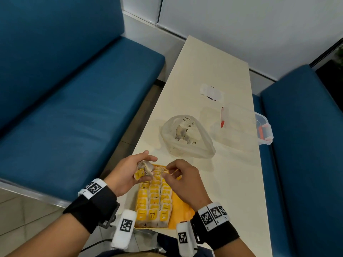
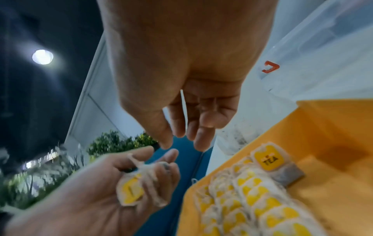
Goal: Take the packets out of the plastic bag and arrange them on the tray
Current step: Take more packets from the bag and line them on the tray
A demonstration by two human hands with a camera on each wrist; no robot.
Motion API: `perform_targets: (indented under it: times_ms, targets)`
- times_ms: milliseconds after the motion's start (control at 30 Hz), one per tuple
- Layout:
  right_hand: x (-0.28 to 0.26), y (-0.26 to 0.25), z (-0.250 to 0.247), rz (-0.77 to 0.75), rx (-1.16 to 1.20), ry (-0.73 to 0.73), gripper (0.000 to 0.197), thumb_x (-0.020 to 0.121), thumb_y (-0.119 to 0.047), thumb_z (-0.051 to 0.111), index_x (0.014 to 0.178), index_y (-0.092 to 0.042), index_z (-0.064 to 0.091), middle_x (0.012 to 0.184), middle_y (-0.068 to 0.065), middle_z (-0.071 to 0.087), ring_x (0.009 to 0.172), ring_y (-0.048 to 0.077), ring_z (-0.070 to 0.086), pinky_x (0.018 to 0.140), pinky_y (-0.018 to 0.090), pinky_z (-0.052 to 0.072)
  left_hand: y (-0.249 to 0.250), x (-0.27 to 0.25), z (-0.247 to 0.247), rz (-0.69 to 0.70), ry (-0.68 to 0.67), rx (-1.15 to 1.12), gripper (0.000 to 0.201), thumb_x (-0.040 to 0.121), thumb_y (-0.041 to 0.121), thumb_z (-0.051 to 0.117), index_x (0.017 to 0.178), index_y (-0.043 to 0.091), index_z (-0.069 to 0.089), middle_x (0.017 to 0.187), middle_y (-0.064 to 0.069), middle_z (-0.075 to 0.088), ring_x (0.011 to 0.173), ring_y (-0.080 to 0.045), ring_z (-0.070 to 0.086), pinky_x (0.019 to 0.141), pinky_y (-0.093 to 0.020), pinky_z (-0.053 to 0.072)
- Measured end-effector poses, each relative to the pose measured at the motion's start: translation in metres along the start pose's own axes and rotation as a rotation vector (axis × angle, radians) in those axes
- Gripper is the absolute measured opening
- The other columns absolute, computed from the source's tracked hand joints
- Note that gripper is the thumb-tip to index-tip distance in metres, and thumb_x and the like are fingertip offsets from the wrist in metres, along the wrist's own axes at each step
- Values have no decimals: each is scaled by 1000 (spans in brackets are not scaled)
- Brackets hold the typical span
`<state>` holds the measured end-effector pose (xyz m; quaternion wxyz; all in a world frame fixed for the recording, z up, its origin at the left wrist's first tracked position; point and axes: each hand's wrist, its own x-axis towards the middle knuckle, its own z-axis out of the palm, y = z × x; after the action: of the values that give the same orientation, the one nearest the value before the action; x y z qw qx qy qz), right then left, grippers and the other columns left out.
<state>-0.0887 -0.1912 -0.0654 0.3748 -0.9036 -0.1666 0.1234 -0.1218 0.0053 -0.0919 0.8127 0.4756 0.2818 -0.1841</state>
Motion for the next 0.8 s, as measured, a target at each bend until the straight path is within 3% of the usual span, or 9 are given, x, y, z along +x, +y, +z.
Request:
perform_targets:
  times_ms: [167,333,500,667,800]
  targets:
    - [-8,-13,1,-12,150,-43,28,74,-46,79,94,-29,68,90,-10,66,73,12,65,67,24,55,-3,1,11,-19,-33,-79,31,101,28,57,109,6,77,114,-21,73,88,-27,75,64,-32,62]
    - [-5,-4,7,62,151,-3,4,87,-22,73,87,-24,70,88,-8,67,75,11,65,69,26,55,-5,1,16,3,-86,-23,25,101,22,58,107,7,77,109,-20,75,93,-27,74,73,-32,63]
    - [-4,-8,0,178,317,6,7,91,-11,69,89,-16,65,76,0,68,60,13,70,51,15,46,-9,3,12,60,-126,48,26,98,24,64,106,2,75,106,-15,73,97,-25,72,83,-35,62]
    - [-4,-7,-5,164,477,-8,17,91,-1,66,97,-17,64,72,2,61,60,25,71,48,20,45,-11,3,6,35,-183,126,9,91,13,72,93,5,74,85,-5,69,77,-14,67,71,-30,58]
    - [-6,-6,-9,92,461,-88,28,91,11,56,96,-12,73,69,-10,65,58,8,65,58,26,54,-10,4,6,-17,-179,96,5,91,12,72,89,7,74,83,-3,69,73,-12,67,64,-26,54]
